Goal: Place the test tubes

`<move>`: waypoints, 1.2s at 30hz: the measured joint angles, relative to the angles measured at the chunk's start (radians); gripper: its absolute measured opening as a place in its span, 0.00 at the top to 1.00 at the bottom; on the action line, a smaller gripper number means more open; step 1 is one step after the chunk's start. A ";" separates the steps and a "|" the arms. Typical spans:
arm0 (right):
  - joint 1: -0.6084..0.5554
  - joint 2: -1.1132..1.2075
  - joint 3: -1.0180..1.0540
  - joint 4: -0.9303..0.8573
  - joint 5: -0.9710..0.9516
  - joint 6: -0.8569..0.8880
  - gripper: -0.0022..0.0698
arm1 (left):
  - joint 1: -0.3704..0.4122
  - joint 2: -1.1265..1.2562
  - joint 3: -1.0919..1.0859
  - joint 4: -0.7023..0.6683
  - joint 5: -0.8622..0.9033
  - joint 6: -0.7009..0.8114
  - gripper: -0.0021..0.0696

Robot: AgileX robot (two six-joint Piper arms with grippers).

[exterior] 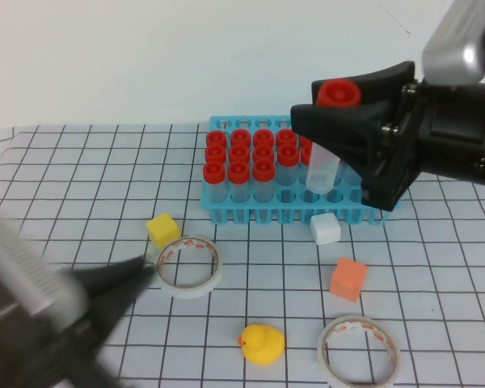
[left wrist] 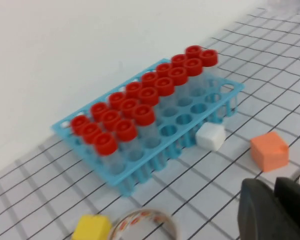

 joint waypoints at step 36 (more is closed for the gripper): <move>0.000 -0.098 0.163 -0.182 -0.009 0.154 0.60 | 0.000 -0.784 0.240 -0.194 0.327 -0.011 0.97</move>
